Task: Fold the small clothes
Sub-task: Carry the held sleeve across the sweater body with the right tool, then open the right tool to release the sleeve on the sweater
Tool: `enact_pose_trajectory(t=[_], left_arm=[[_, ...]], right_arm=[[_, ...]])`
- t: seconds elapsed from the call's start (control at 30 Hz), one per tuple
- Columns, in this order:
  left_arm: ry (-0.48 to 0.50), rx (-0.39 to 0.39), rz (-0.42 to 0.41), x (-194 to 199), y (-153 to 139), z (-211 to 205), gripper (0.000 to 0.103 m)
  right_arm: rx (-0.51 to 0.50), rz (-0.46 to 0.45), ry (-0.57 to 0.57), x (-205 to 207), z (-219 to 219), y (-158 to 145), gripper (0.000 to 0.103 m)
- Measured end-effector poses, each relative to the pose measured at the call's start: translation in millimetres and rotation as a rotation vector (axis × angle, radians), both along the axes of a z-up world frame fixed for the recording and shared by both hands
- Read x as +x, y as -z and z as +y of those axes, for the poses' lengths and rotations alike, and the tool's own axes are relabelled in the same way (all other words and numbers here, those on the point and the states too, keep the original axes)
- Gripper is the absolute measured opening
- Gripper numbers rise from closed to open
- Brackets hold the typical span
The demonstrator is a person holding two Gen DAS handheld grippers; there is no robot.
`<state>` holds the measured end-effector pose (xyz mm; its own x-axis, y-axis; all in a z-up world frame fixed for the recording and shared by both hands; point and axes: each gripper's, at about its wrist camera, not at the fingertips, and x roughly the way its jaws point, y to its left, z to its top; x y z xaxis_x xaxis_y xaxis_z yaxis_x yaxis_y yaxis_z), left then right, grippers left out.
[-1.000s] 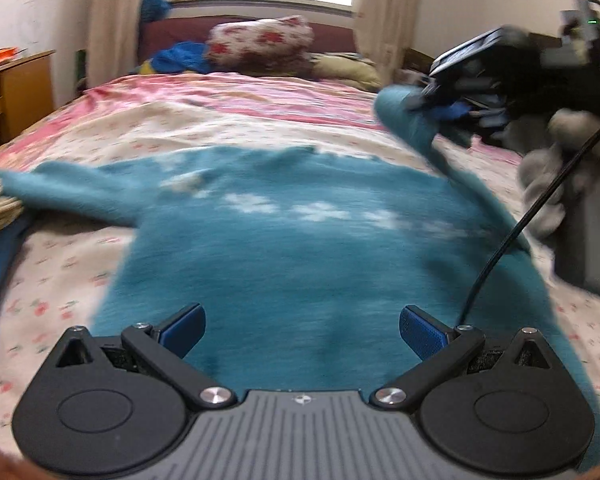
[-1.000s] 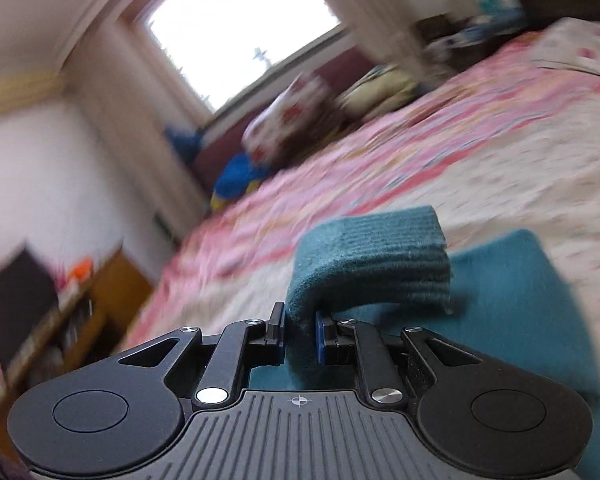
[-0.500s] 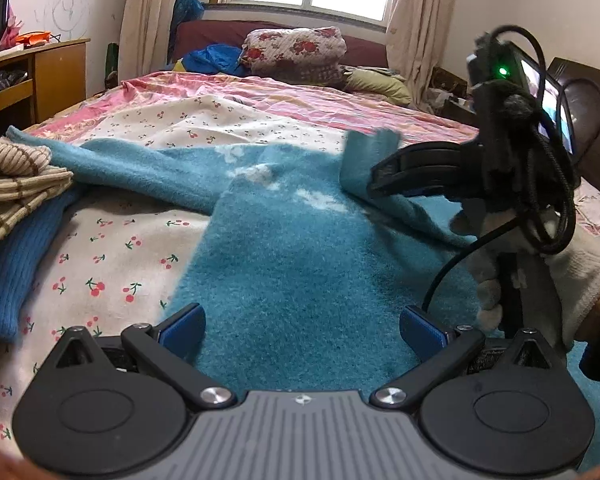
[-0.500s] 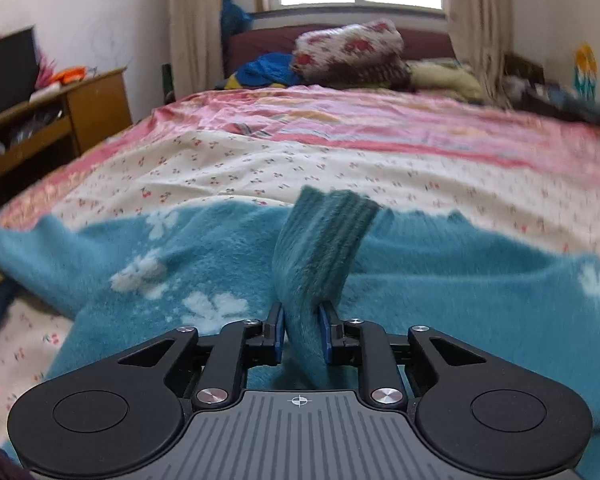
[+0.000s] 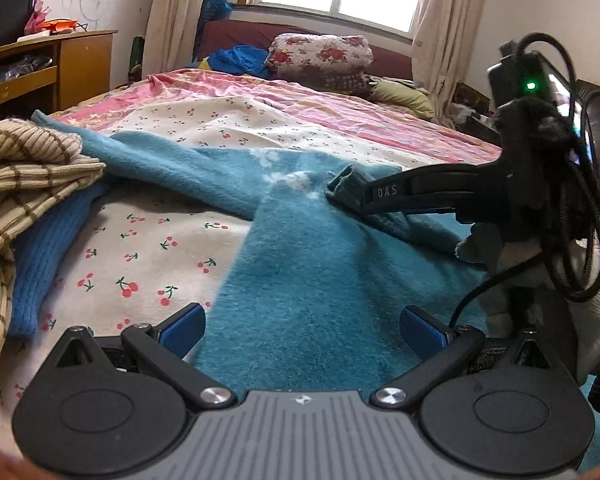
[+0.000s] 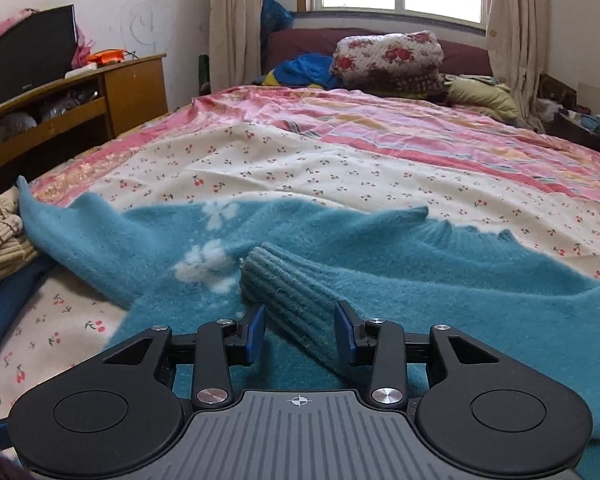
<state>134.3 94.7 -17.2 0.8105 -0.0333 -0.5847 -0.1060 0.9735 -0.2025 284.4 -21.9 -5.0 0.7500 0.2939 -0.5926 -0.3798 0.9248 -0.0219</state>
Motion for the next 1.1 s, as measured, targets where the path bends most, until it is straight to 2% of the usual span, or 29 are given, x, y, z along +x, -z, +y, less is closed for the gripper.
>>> enact_pose_trajectory(t=[0.1, 0.13, 0.17, 0.2, 0.23, 0.33, 0.43, 0.5, 0.6, 0.67, 0.73, 0.8, 0.83, 0.9, 0.93, 0.97, 1.1], left_arm=[[0.006, 0.010, 0.006, 0.8, 1.7, -2.6, 0.103], [0.008, 0.009, 0.007, 1.4, 2.0, -2.7, 0.103], [0.010, 0.006, 0.006, 1.4, 1.7, -2.5, 0.103], [0.012, 0.001, 0.004, 1.2, 1.1, -2.1, 0.103], [0.012, -0.004, 0.002, 1.5, 0.7, -1.0, 0.103], [0.009, -0.025, -0.006, 1.5, -0.9, 3.8, 0.103], [-0.002, -0.039, -0.014, 0.0, -2.8, 8.6, 0.103], [-0.010, -0.047, -0.017, -0.4, -3.8, 12.1, 0.103], [-0.020, -0.069, -0.025, -0.9, -6.0, 18.2, 0.103], [-0.023, -0.081, -0.033, -1.3, -7.3, 21.0, 0.103], [-0.026, -0.085, -0.032, -0.6, -7.2, 23.0, 0.103], [-0.023, -0.090, -0.027, 0.7, -6.2, 23.8, 0.103], [-0.023, -0.089, -0.024, 0.7, -5.8, 23.7, 0.103], [-0.024, -0.083, -0.022, 1.6, -4.8, 22.9, 0.103], [-0.023, -0.080, -0.020, 2.0, -4.3, 22.4, 0.103], [-0.023, -0.078, -0.019, 1.8, -4.1, 22.1, 0.103], [-0.021, -0.079, -0.021, 1.2, -3.9, 22.2, 0.103]], right_arm=[[-0.038, 0.005, -0.001, 8.2, 7.7, 3.8, 0.038], [-0.033, 0.010, 0.000, 9.9, 8.2, 3.4, 0.035], [-0.013, 0.017, 0.000, 10.9, 7.0, 1.3, 0.024], [0.022, 0.023, 0.004, 11.0, 4.0, -3.5, 0.018], [0.060, 0.027, 0.006, 10.7, -0.1, -8.6, 0.006], [0.190, 0.001, 0.049, 7.1, -14.9, -31.1, 0.003], [0.244, -0.036, 0.045, 4.0, -18.2, -46.6, 0.002], [0.217, -0.035, -0.005, 3.8, -13.8, -47.6, 0.008], [0.120, -0.018, -0.088, 0.8, -5.8, -37.6, 0.022], [0.050, -0.029, -0.133, -4.6, -1.7, -29.3, 0.035], [-0.019, -0.038, -0.186, -8.2, 4.1, -22.3, 0.044], [-0.095, -0.052, -0.223, -7.4, 14.0, -15.2, 0.048], [-0.125, -0.061, -0.223, -6.3, 18.6, -12.2, 0.046], [-0.165, -0.051, -0.216, -0.8, 25.9, -5.4, 0.036], [-0.170, -0.037, -0.195, 3.2, 27.6, -2.5, 0.021], [-0.162, -0.020, -0.172, 7.0, 26.7, -0.6, 0.012], [-0.020, -0.013, -0.056, 10.9, 9.2, -17.4, 0.009]])
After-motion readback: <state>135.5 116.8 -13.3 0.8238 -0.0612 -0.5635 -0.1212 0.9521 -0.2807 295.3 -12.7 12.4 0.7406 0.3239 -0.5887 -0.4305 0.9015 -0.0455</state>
